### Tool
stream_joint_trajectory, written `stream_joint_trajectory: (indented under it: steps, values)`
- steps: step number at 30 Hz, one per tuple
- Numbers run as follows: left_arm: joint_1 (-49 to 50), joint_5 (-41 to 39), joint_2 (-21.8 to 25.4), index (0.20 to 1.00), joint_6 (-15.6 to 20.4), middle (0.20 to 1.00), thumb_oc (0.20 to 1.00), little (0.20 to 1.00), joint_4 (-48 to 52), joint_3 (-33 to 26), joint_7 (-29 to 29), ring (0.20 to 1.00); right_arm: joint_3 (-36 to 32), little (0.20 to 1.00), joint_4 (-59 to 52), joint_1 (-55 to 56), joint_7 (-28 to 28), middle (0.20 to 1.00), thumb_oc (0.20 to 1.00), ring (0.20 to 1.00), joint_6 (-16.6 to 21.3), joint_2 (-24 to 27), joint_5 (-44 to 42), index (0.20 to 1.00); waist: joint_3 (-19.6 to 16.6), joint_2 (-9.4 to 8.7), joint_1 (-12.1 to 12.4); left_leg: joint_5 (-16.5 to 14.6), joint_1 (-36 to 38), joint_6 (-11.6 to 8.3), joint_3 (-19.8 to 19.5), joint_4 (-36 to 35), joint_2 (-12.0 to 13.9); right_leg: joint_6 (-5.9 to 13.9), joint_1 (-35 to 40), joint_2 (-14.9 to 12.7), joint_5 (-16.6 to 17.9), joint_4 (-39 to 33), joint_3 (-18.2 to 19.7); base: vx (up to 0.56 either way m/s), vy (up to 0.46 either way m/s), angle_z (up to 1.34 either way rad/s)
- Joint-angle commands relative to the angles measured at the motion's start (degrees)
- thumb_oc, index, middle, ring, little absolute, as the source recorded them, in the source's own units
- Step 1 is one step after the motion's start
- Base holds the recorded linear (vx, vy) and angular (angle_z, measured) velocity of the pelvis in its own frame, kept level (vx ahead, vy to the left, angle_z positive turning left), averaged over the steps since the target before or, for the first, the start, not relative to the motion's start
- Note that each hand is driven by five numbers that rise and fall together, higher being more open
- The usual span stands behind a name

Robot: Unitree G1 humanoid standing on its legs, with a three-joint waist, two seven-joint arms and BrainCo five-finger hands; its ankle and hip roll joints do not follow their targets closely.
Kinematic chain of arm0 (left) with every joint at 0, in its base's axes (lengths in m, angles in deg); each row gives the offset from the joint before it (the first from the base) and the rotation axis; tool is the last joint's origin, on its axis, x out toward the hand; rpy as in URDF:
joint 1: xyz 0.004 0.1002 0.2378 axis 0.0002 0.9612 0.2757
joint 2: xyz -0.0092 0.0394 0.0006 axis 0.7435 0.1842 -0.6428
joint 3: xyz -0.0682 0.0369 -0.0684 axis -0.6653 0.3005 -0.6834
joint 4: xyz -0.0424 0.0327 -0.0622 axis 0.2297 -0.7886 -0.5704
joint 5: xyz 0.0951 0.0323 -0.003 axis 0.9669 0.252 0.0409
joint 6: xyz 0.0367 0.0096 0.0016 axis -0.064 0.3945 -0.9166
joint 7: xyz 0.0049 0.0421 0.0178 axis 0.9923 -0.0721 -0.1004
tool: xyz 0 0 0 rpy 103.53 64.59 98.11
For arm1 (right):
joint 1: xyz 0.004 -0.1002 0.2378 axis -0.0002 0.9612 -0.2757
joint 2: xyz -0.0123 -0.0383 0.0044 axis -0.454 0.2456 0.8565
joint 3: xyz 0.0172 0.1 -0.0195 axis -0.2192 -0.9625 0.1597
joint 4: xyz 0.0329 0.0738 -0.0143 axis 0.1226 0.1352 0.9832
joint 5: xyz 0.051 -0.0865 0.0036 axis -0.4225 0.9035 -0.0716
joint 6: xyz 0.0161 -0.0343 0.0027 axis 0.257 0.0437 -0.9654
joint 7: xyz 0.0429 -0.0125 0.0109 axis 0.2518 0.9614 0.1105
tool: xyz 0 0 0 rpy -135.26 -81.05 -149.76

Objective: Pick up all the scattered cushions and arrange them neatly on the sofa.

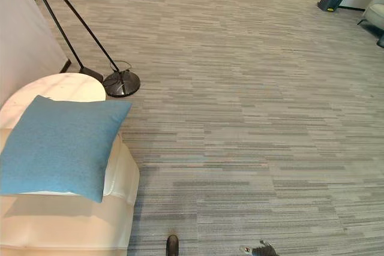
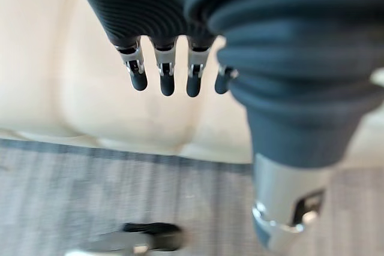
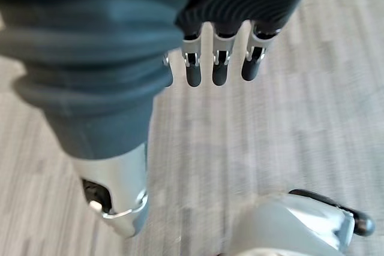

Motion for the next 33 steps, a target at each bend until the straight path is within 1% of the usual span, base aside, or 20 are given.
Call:
stream_joint_trajectory:
  steps: [1, 4, 7, 10, 11, 14, 15, 16, 19, 20, 21, 24, 25, 26, 27, 29, 30, 31, 32, 33]
  values:
    - [0.23, 0.62, 0.62, 1.0, 0.27, 1.0, 1.0, 1.0, 0.6, -0.37, 0.94, 1.0, -0.38, 1.0, 0.15, -1.39, 0.62, 1.0, 1.0, 1.0, -0.05, 2.49, -0.57, 1.0, 4.14, 2.54, -0.06, -7.31, 2.19, -4.7, 0.88, -0.46, 4.02, -1.7, 2.13, 5.64, 9.77, -18.88, -0.33, 0.25, -0.001, 0.22]
    - [-0.32, 1.25, 0.64, 1.0, 0.28, 1.0, 1.0, 1.0, 0.57, 0.13, 0.69, 1.0, -0.32, 1.0, 0.76, -1.39, 0.83, 1.0, 1.0, 1.0, -0.07, 2.33, -0.92, 1.0, 4.79, 2.4, -0.3, -7.91, 3.77, -5.02, 0.05, -0.46, 3.9, -1.07, 1.18, 8.94, 11.93, -29.74, 2.27, 0.14, -0.034, 0.08]
    - [-1.21, 2.62, 0.8, 1.0, 0.49, 1.0, 1.0, 1.0, 0.53, 0.32, 0.27, 1.0, -0.58, 1.0, 1.83, -0.96, 0.91, 1.0, 1.0, 1.0, -0.23, 2.22, -0.92, 1.0, 4.69, 1.56, -1.05, -8.9, 5.55, -5.46, -1.47, -0.46, 2.91, 0.65, -0.26, 12.0, 17.82, -43.15, 8.27, 0.28, -0.084, -0.01]
    - [-1.64, 3.16, 0.74, 1.0, 0.7, 1.0, 1.0, 1.0, 0.18, 0.53, 0.07, 1.0, -0.92, 1.0, 2.25, -0.43, 1.05, 1.0, 1.0, 1.0, -0.21, 2.2, -0.88, 1.0, 4.47, 1.5, -1.68, -9.69, 6.74, -5.69, -3.11, -0.46, 2.58, 1.04, -0.68, 12.66, 19.33, -45.61, 10.5, 0.32, -0.114, 0.38]
    - [-0.96, 3.59, -0.01, 1.0, 0.7, 1.0, 1.0, 1.0, -0.9, 0.48, -0.23, 1.0, -1.45, 1.0, 3.35, 0.77, 0.75, 1.0, 1.0, 1.0, -0.01, 2.29, -1.05, 1.0, 2.99, 1.42, -1.94, -12.52, 9.7, -5.78, -4.53, 0.54, 2.57, 0.2, 1.25, 12.59, 20.25, -45.49, 9.83, 0.61, -0.222, 0.36]
    - [-0.2, 3.18, -0.44, 1.0, 0.61, 1.0, 1.0, 1.0, -1.64, 0.21, -0.42, 1.0, -1.35, 1.0, 4.24, 1.03, 0.38, 1.0, 1.0, 1.0, 0.01, 2.58, -1.13, 1.0, 1.73, 1.87, -1.95, -13.69, 10.41, -6.63, -4.9, 4.15, 3.55, -0.78, 2.95, 12.92, 19.08, -44.83, 8.98, 0.43, -0.182, 0.53]
    - [0.25, 2.85, -0.92, 1.0, 0.47, 1.0, 1.0, 1.0, -1.85, 0.18, -0.85, 1.0, -1.11, 1.0, 4.52, 0.81, -0.08, 1.0, 1.0, 1.0, 0.15, 2.75, -1.23, 1.0, 1.49, 2.14, -1.6, -12.37, 8.61, -8.38, -4.22, 12.38, 4.16, -1.82, 5.42, 12.97, 17.64, -44.22, 7.73, 0.23, -0.116, 0.46]
    - [0.25, 2.85, -0.93, 1.0, 0.46, 1.0, 1.0, 1.0, -1.85, 0.17, -0.85, 1.0, -1.1, 1.0, 4.53, 0.8, -0.09, 1.0, 1.0, 1.0, 0.15, 2.75, -1.23, 1.0, 1.51, 2.16, -1.68, -12.51, 8.49, -8.38, -4.28, 12.64, 4.18, -1.83, 5.44, 12.97, 17.64, -44.24, 7.66, 0.32, -0.178, 0.33]
    - [0.47, 1.94, -1.02, 1.0, 0.52, 1.0, 1.0, 1.0, -0.83, 0.71, -1.09, 1.0, -0.47, 1.0, 3.45, -0.09, -0.26, 1.0, 1.0, 1.0, 0.35, 3.72, -0.87, 1.0, 3.35, 1.99, -0.56, -7.2, 0.87, -10.52, -3.96, 29.87, 4.18, -3.59, 9.86, 12.57, 15.62, -44.4, 5.9, 0.2, -0.158, 0.43]
    - [0.63, 1.2, -1.05, 1.0, 0.42, 1.0, 1.0, 1.0, -0.71, 0.88, -0.91, 1.0, 0.1, 1.0, 2.83, -0.65, -0.17, 1.0, 1.0, 1.0, 0.18, 4.17, -0.54, 1.0, 4.24, 1.73, 0.1, -6.3, -2.62, -10.62, -2.6, 35.7, 4.57, -4.48, 11.55, 12.31, 14.29, -44.43, 4.63, 0.21, -0.179, 0.24]
    - [0.81, 1.08, -0.88, 1.0, 0.3, 1.0, 1.0, 1.0, -0.5, 0.9, -0.76, 1.0, 0.43, 1.0, 2.57, -0.9, 0.0, 1.0, 1.0, 1.0, -0.06, 4.28, -0.27, 1.0, 4.4, 1.4, 0.32, -6.62, -4.08, -10.25, -0.87, 35.79, 5.56, -4.87, 12.01, 11.91, 13.48, -44.12, 3.92, 0.22, -0.16, 0.23]
    - [1.17, 1.19, -0.85, 1.0, 0.17, 1.0, 1.0, 1.0, -0.43, 1.03, -0.71, 1.0, 0.49, 1.0, 2.3, -0.98, 0.07, 1.0, 1.0, 1.0, -0.49, 4.42, -0.18, 1.0, 4.4, 0.8, 0.8, -8.91, -6.43, -9.1, 0.9, 30.32, 5.67, -4.99, 13.37, 10.85, 12.25, -43.9, 2.41, 0.16, -0.054, 0.63]
    - [1.32, 1.31, -0.87, 1.0, 0.08, 1.0, 1.0, 1.0, -0.73, 1.09, -0.75, 1.0, 0.55, 1.0, 1.93, -0.95, 0.04, 1.0, 1.0, 1.0, -0.51, 4.46, -0.22, 1.0, 4.02, 0.68, 0.94, -10.23, -6.84, -8.46, 1.25, 25.74, 5.16, -4.82, 13.73, 10.75, 11.77, -43.91, 1.69, 0.25, -0.026, 0.27]
    - [1.78, 1.89, -0.8, 1.0, -0.2, 1.0, 1.0, 1.0, -1.12, 1.06, -0.36, 1.0, 0.64, 1.0, 1.62, -0.64, 0.19, 1.0, 1.0, 1.0, -0.58, 4.47, 0.01, 1.0, 3.45, 0.63, 0.72, -8.99, -6.09, -8.17, 2.96, 15.38, 5.45, -4.51, 14.99, 10.59, 10.78, -44.18, -0.17, 0.25, -0.027, 0.21]
    - [1.8, 1.89, -0.79, 1.0, -0.21, 1.0, 1.0, 1.0, -1.11, 1.06, -0.36, 1.0, 0.65, 1.0, 1.62, -0.63, 0.19, 1.0, 1.0, 1.0, -0.58, 4.47, 0.01, 1.0, 3.5, 0.54, 0.64, -8.73, -5.78, -8.16, 2.91, 14.88, 5.31, -4.49, 15.11, 10.49, 10.74, -44.19, -0.23, 0.22, -0.022, 0.46]
    - [1.8, 2.33, -0.72, 1.0, -0.54, 1.0, 1.0, 1.0, -1.23, 0.8, -0.18, 1.0, 1.05, 1.0, 1.9, -0.51, 0.32, 1.0, 1.0, 1.0, -0.71, 4.35, 0.49, 1.0, 3.17, 0.9, 0.59, -4.23, -5.86, -9.18, 6.12, 8.16, 6.74, -4.67, 16.15, 10.8, 10.08, -44.64, -2.19, 0.23, 0.002, 0.98]
    - [1.44, 3.15, -0.38, 1.0, -1.01, 1.0, 1.0, 1.0, -1.01, 0.53, -0.17, 1.0, 1.3, 1.0, 1.68, -0.45, 0.66, 1.0, 1.0, 1.0, -0.79, 4.23, 1.13, 1.0, 3.2, 1.13, 0.0, -0.9, -5.82, -11.32, 15.94, 2.43, 9.04, -4.3, 18.01, 10.8, 8.99, -44.68, -6.11, 0.26, 0.019, 0.99]
    - [1.45, 3.16, -0.37, 1.0, -1.02, 1.0, 1.0, 1.0, -0.99, 0.52, -0.17, 1.0, 1.31, 1.0, 1.69, -0.46, 0.67, 1.0, 1.0, 1.0, -0.78, 4.23, 1.13, 1.0, 3.19, 1.12, -0.01, -0.87, -5.83, -11.33, 15.94, 2.41, 9.03, -4.3, 18.0, 10.8, 8.98, -44.67, -6.11, 0.27, 0.038, 0.86]
    - [1.12, 3.35, -0.35, 1.0, -1.2, 1.0, 1.0, 1.0, -0.88, 0.38, -0.32, 1.0, 1.32, 1.0, 1.54, -0.6, 0.64, 1.0, 1.0, 1.0, -0.92, 4.13, 1.27, 1.0, 3.13, 1.15, -0.33, -0.26, -5.46, -11.66, 19.6, 2.64, 9.97, -4.25, 18.41, 10.62, 8.83, -44.44, -7.68, 0.16, 0.065, 0.73]
    - [1.25, 3.07, -0.22, 1.0, -1.18, 1.0, 1.0, 1.0, -0.72, -0.01, -0.45, 1.0, 1.38, 1.0, 1.07, -0.64, 0.59, 1.0, 1.0, 1.0, -1.04, 3.91, 1.39, 1.0, 2.54, 1.4, -0.41, -0.32, -3.71, -11.29, 20.97, 0.64, 10.55, -3.96, 18.65, 10.69, 8.27, -43.91, -8.69, 0.25, 0.115, 1.02]
